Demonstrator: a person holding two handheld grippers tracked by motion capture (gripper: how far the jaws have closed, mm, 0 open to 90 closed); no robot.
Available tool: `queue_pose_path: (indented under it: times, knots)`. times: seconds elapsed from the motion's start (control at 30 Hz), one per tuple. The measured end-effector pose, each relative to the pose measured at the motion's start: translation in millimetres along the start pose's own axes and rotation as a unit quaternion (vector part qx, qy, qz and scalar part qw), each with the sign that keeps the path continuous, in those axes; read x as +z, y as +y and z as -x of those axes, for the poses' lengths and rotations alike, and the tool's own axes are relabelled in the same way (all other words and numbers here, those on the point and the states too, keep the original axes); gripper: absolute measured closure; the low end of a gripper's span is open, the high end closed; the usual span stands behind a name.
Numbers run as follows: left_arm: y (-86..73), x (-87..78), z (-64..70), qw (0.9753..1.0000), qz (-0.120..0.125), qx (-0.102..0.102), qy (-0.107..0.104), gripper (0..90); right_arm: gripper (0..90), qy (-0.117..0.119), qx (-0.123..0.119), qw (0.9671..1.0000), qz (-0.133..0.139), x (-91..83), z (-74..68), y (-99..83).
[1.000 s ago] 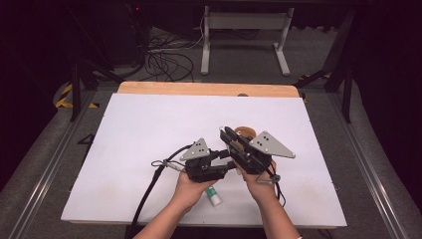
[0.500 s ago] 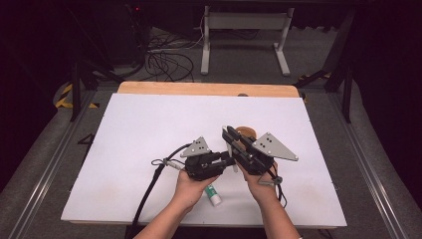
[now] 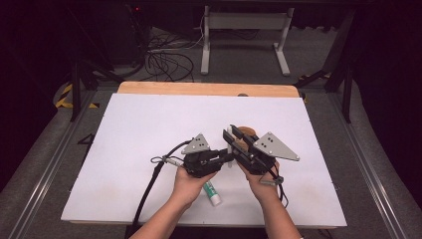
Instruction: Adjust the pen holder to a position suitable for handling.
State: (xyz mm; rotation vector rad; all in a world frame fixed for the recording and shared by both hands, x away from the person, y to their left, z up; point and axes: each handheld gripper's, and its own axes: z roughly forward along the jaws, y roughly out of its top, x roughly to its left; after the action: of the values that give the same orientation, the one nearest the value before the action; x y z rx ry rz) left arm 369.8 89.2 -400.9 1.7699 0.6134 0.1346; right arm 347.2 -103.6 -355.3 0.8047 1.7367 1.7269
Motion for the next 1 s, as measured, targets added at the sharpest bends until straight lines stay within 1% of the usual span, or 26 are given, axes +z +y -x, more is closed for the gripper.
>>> queue_pose_path:
  times: [0.07, 0.13, 0.2, 0.23, 0.33, 0.37, 0.43, 0.57, 0.63, 0.8, 0.83, 0.9, 1.0]
  knots:
    - [1.6, 0.1, -0.4, 1.0, -0.002, 0.001, 0.001, 78.0, 64.8, -0.002, -0.001, 1.0, -0.001, -1.2, 1.3, 1.5]
    - [2.8, -0.1, -0.7, 1.0, -0.002, 0.004, 0.003, 77.9, 61.4, 0.005, -0.002, 1.0, 0.002, -3.0, 3.5, 2.7]
    - [4.2, -0.3, -1.4, 1.0, -0.001, 0.006, 0.006, 77.9, 55.3, 0.009, -0.002, 1.0, 0.002, -5.3, 6.0, 3.8]
    - [4.8, -0.4, -1.8, 1.0, 0.0, 0.006, 0.008, 77.9, 51.6, 0.008, -0.007, 0.9999, 0.002, -6.4, 7.7, 4.2]
    - [7.5, -0.8, -3.0, 0.9999, 0.001, 0.006, 0.011, 77.9, 46.5, 0.003, -0.004, 1.0, 0.002, -9.9, 12.4, 5.5]
    - [8.8, -1.2, -3.9, 0.9998, 0.001, 0.012, 0.013, 77.9, 44.9, 0.001, -0.003, 1.0, 0.002, -11.1, 14.0, 5.9]
    - [11.1, -1.2, -4.4, 0.9998, 0.003, 0.012, 0.017, 77.9, 42.3, -0.004, -0.005, 1.0, -0.002, -13.1, 16.9, 6.5]
    - [15.3, -1.0, -7.5, 0.9996, 0.009, 0.015, 0.021, 77.9, 37.5, -0.013, -0.007, 0.9999, -0.008, -17.5, 23.5, 7.1]
    - [17.3, -0.6, -8.6, 0.9996, 0.011, 0.013, 0.023, 77.9, 35.6, -0.012, -0.004, 0.9999, -0.012, -19.5, 25.7, 7.4]
    - [25.4, -0.5, -7.5, 0.9994, 0.013, 0.024, 0.021, 77.9, 33.0, -0.022, -0.008, 0.9995, -0.02, -28.1, 32.3, 6.1]
    - [27.7, -0.6, -7.5, 0.9992, 0.012, 0.03, 0.023, 77.9, 32.6, -0.025, -0.008, 0.9994, -0.022, -30.5, 34.6, 4.8]
    - [31.4, -0.2, -7.0, 0.999, 0.015, 0.033, 0.024, 77.9, 31.7, -0.03, -0.007, 0.9991, -0.027, -33.5, 37.9, 3.2]
    - [38.3, 1.2, -7.3, 0.9984, 0.018, 0.044, 0.029, 77.8, 30.3, -0.035, -0.008, 0.9987, -0.035, -38.4, 43.5, 1.0]
